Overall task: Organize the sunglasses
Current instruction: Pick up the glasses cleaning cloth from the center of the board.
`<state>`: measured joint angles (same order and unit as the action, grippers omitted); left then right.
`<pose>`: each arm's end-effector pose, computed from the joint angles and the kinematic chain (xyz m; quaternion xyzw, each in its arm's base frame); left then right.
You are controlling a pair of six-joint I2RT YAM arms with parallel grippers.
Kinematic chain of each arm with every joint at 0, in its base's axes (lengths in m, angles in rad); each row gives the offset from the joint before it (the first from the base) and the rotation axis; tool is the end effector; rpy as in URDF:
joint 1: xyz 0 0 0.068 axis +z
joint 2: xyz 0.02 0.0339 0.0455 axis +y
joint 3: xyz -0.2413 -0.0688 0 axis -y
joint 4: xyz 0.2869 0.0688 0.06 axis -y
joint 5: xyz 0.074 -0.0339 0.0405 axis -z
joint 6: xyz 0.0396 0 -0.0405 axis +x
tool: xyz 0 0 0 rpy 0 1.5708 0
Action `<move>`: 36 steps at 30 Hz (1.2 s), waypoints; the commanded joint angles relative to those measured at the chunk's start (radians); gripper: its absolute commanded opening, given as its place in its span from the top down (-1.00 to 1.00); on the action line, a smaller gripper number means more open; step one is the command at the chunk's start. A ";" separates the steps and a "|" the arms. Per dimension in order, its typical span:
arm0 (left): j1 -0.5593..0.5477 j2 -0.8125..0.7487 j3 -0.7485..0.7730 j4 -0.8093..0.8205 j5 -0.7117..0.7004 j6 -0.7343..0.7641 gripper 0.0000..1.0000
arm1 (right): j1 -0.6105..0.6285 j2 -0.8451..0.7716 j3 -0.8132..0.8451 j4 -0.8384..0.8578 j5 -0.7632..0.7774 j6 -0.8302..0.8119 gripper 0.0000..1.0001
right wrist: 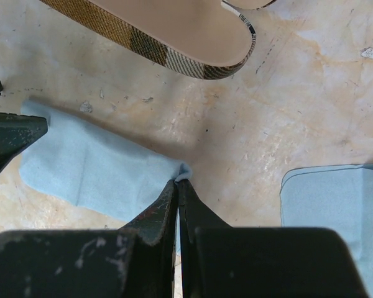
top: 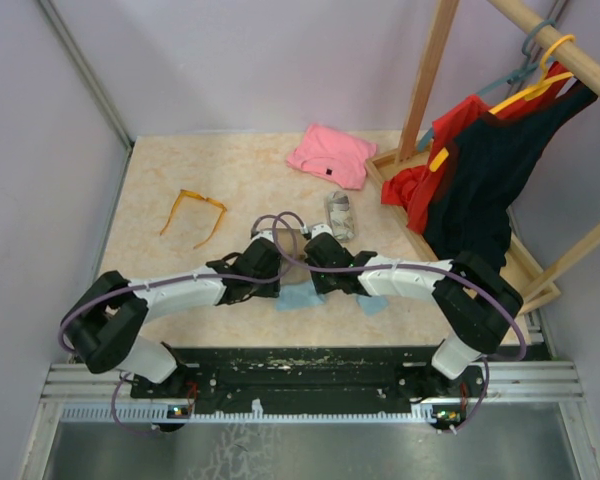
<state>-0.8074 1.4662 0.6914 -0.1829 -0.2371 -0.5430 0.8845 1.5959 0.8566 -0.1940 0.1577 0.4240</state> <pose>0.2186 -0.2150 0.1036 0.0894 0.9431 -0.0993 0.3044 0.2239 0.2636 0.1149 -0.1920 0.9273 0.1308 0.2934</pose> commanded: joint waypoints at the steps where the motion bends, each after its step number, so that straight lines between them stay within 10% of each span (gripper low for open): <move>1: -0.025 0.031 0.018 -0.032 -0.024 -0.008 -0.02 | -0.009 -0.017 -0.014 0.043 -0.002 0.014 1.00; 36: -0.158 0.165 0.044 -0.128 -0.124 -0.063 0.27 | -0.024 -0.025 -0.055 0.073 -0.017 0.014 1.00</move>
<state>-0.9436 1.5673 0.7624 -0.2077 -0.4255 -0.5652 0.8700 1.5959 0.8108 -0.1596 0.1436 0.4309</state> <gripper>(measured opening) 0.375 0.007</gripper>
